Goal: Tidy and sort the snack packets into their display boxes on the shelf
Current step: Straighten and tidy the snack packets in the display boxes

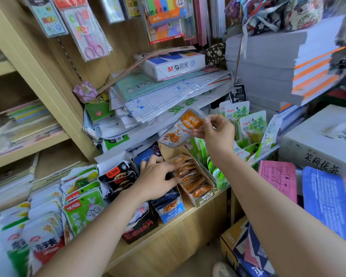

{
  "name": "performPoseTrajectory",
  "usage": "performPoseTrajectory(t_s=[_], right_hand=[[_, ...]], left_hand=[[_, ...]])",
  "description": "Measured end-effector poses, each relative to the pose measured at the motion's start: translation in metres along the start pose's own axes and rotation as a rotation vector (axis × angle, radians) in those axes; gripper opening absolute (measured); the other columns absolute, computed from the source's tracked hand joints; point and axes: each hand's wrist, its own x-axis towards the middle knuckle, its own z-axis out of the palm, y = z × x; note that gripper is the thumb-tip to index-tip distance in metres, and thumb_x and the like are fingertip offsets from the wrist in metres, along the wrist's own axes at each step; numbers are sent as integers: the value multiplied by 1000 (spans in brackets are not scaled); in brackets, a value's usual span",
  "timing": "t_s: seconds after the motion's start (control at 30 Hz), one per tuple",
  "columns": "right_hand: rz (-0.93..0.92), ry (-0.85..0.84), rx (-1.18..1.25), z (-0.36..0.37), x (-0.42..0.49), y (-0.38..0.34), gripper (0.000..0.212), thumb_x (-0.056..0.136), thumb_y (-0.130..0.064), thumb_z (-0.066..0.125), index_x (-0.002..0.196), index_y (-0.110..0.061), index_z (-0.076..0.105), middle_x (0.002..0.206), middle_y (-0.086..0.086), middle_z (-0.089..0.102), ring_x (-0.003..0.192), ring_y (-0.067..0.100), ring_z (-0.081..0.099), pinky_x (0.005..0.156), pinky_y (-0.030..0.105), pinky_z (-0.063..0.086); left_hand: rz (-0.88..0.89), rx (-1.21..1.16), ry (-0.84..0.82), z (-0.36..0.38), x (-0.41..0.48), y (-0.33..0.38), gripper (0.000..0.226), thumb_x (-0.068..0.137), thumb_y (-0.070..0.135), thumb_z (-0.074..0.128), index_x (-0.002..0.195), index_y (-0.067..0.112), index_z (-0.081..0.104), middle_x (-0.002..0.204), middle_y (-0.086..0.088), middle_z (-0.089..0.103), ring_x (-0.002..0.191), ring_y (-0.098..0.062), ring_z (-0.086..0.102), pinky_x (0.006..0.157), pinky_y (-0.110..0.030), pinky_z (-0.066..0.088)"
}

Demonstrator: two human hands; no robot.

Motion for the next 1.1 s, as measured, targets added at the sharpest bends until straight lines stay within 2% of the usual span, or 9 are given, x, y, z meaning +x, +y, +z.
performPoseTrajectory(t_s=[0.1,0.2,0.33,0.4,0.5,0.63,0.77,0.87,1.1], right_hand=[[47,-46,-21,15,-3,14,11,102,-5,51,95,1,56,69,12,67,61,20,72,60,27,60],[92,-44,-117,16,-3,28,10,102,-5,52,99,2,57,73,7,66,67,24,73,67,40,63],[58,-54,-209,11,1,31,13,102,-8,52,89,-7,56,78,8,67,69,25,74,70,47,63],[33,-71,-232,10,2,31,12,102,-7,52,91,-6,56,81,10,68,69,24,74,69,45,63],[-16,-118,-248,7,3,33,10,102,-5,52,94,-2,57,85,13,68,70,24,74,69,40,63],[-88,-168,-260,5,8,34,15,100,-6,55,87,-12,60,83,15,70,73,24,74,69,35,62],[-68,-229,-298,2,11,42,16,98,-4,57,89,-15,64,82,5,70,75,21,73,72,35,62],[-75,-291,-332,4,10,43,17,98,-3,57,86,-13,64,82,3,70,76,19,72,74,33,61],[-93,-441,-449,12,5,44,9,97,-7,59,91,-8,66,77,1,68,62,1,63,64,21,51]], left_hand=[[8,-49,-43,-2,-9,2,49,99,50,53,147,45,44,132,15,45,130,-16,27,101,-36,20],[51,-119,23,-9,-13,0,42,96,41,60,138,41,57,144,18,53,129,-13,41,110,-45,32],[-73,-385,362,-17,-11,-12,17,89,25,73,106,29,75,99,17,72,91,2,65,89,-33,57],[-134,-413,471,-22,-3,-13,24,88,25,76,111,28,72,98,14,72,85,-1,66,82,-30,58],[-163,-429,449,-27,18,-9,44,89,27,75,131,27,65,105,7,72,82,-2,66,75,-18,50],[-135,-431,398,-27,45,-2,31,87,24,76,118,25,73,89,9,73,70,10,60,68,-19,54],[-167,-340,358,-26,53,-5,28,82,31,81,107,23,72,82,9,75,73,-3,67,62,-21,49],[-168,-228,338,-25,44,-15,31,76,40,85,103,32,72,87,16,74,79,-2,65,61,-20,44],[-52,-502,344,-30,18,-36,49,81,32,83,127,34,65,116,16,67,106,2,61,88,-24,54]])
